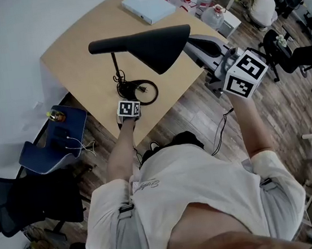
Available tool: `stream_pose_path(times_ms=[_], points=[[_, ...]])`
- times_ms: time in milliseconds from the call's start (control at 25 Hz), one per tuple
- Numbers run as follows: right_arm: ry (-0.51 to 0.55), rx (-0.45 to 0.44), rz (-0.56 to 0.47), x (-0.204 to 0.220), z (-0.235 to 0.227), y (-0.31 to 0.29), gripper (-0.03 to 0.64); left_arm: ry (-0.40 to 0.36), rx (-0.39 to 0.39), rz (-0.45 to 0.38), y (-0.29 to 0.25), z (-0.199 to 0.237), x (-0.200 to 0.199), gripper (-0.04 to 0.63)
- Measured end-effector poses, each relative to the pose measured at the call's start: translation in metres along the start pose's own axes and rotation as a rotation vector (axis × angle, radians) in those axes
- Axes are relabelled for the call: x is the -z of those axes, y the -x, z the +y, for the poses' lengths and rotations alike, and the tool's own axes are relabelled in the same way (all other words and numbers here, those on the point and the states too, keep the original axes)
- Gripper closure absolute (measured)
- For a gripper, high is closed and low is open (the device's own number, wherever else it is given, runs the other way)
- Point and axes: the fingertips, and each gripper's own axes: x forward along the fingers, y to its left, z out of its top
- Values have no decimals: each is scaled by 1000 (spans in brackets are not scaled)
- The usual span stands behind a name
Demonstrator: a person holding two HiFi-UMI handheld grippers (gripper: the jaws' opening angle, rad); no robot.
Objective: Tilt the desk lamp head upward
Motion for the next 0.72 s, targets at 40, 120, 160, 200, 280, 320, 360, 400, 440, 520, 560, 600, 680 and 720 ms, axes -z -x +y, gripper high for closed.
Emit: stream_pose_path(times_ms=[40,120,160,200,280,320,360,400,440,520,560,600,680,720], points=[[-6,3,1,5,-2,3,621,-2,-6,5,0,-1,0,581],[-17,5,3,17,-6,10,621,-8,-28,6,3,-2,2,581],[-22,6,6,23,-7,14,621,-6,-37,-4,7,-4,3,581],[-28,6,10,30,-7,19,621,-1,-45,-21,13,-6,2,581],[-55,-2,14,43,-9,29,621,6,-60,-69,29,-15,-3,581],[-76,-12,13,50,-8,33,621,10,-66,-98,39,-22,-6,581],[-96,-23,14,58,-7,38,621,17,-68,-127,50,-31,-7,580],[-104,-33,21,68,-5,42,621,24,-69,-156,61,-40,-8,581],[-100,-41,34,77,-3,46,621,27,-69,-183,71,-51,-9,580],[-75,-56,64,96,3,55,621,22,-73,-232,88,-74,-15,581],[-58,-60,71,105,6,61,621,16,-77,-258,97,-86,-20,580],[-35,-58,72,112,9,67,621,7,-82,-285,105,-98,-25,581],[39,-37,69,123,15,80,621,-15,-93,-344,125,-122,-37,581],[80,-31,73,128,19,84,621,-22,-100,-376,137,-133,-43,580]])
